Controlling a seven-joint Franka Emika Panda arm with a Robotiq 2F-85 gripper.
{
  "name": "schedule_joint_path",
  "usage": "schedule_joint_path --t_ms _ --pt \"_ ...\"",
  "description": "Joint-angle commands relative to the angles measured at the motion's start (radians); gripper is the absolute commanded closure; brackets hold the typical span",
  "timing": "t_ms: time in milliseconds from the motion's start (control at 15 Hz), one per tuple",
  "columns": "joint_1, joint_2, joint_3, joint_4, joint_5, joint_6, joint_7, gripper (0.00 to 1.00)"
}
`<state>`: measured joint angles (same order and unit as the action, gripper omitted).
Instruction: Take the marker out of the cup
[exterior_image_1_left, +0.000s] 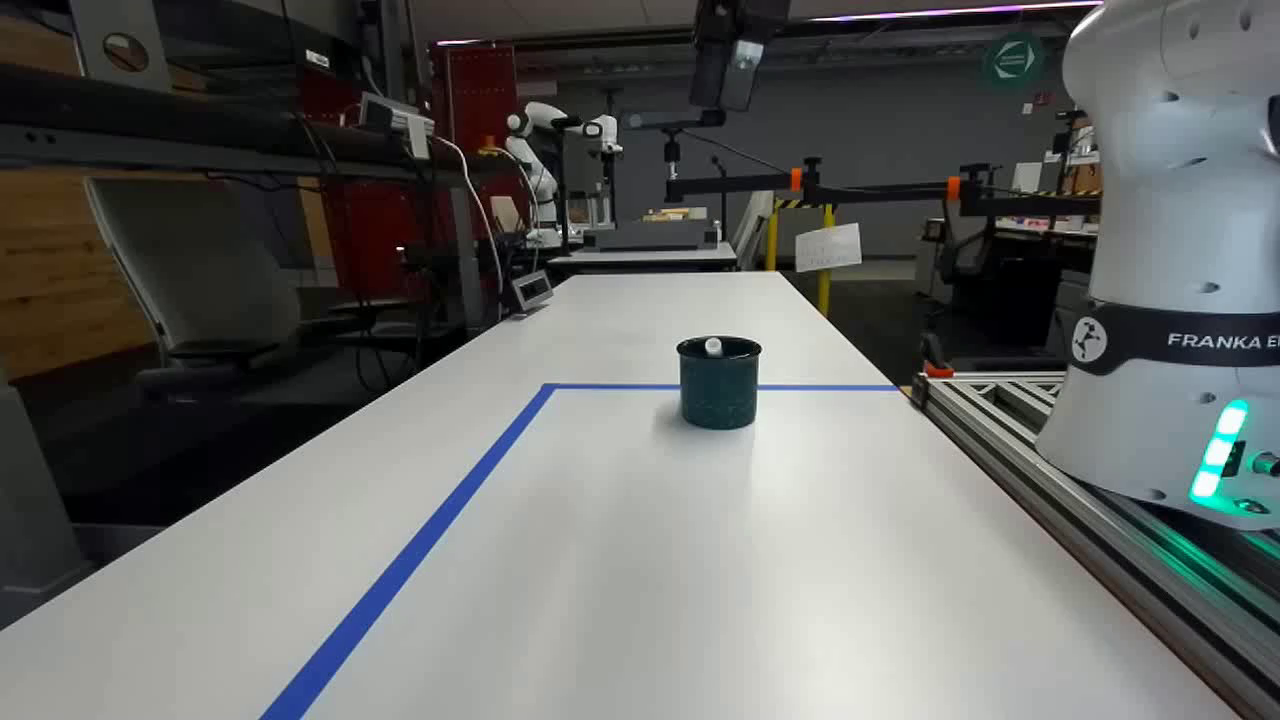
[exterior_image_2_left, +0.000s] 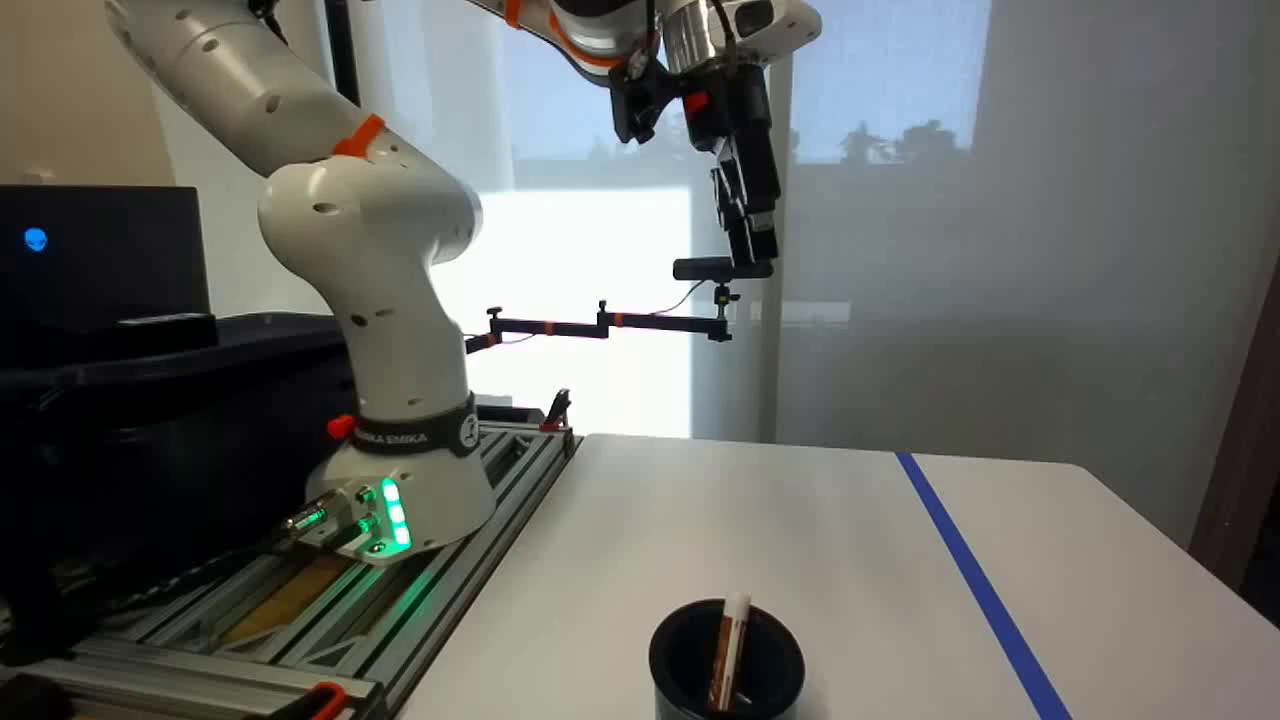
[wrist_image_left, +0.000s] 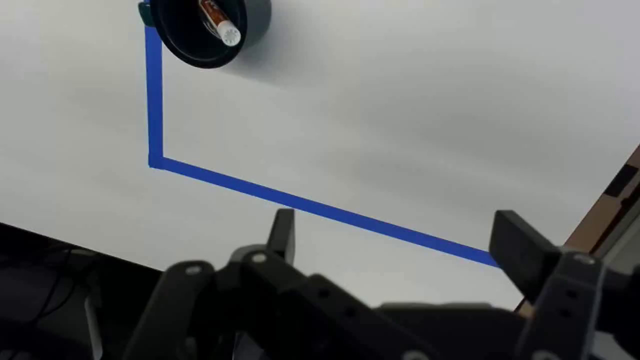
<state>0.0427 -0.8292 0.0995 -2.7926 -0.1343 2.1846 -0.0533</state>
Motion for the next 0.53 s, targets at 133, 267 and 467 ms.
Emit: schedule_joint_path --t_ms 133,267,467 --pt "0.009 0.009 -0.008 -0.009 -0.007 -0.005 0.006 0.0" --pt "0.009 0.012 -0.008 -0.009 -0.007 -0.005 0.006 0.0" --pt "0.009 0.012 -0.008 -0.009 -0.007 -0.005 0.006 0.0"
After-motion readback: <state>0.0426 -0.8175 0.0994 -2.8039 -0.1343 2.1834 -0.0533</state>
